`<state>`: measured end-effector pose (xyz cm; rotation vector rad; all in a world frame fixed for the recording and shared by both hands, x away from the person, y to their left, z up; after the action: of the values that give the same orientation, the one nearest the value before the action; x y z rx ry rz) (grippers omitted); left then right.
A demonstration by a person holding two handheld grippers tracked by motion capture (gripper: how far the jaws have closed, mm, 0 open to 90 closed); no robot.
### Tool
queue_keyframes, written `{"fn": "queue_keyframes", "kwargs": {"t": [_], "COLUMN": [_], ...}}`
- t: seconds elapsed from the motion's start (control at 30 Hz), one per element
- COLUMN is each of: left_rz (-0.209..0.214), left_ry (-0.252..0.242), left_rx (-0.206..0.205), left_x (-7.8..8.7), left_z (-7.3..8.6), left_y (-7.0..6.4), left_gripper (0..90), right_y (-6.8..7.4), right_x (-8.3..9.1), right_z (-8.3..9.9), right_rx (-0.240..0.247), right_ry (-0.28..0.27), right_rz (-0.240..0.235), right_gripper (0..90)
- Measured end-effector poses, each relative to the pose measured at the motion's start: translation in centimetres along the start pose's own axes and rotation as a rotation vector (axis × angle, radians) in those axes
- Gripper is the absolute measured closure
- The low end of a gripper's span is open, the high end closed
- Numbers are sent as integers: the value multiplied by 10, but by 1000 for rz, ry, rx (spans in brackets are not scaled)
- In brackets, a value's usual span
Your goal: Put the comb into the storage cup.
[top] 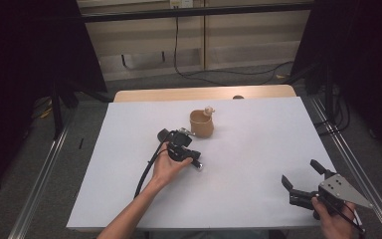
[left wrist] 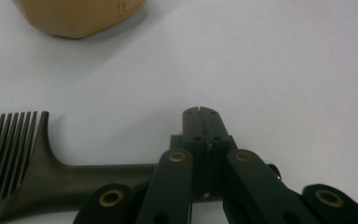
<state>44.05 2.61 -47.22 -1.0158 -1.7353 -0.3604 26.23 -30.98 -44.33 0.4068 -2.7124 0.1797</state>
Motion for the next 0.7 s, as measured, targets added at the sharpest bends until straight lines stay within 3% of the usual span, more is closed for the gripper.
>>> {"fn": "queue_keyframes", "kwargs": {"t": [0.3,0.4,0.7], "left_rz": [5,9,9], "left_ry": [37,8,26], "left_rx": [-21,-12,-13], "left_x": [-1,3,2], "left_z": [2,2,8], "left_y": [-5,-5,-4], "left_gripper": [900,900,900], "right_y": [0,0,0], "right_x": [0,-1,0], "right_z": [0,0,0], "right_rx": [-2,-2,-1], "right_ry": [1,1,1], "right_rz": [-1,0,1], "right_gripper": [0,0,0]}}
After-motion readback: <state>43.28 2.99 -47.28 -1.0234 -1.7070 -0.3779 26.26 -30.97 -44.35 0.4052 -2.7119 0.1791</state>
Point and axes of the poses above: each handheld gripper's, and its own axes: x roughly backward along the jaws, z roughly out of its underside, y roughly to its left, the point moved 4 cm from there along -x, roughly forward along the jaws, and after that the axes turned 13 degrees about y, right-handed, at the moved point
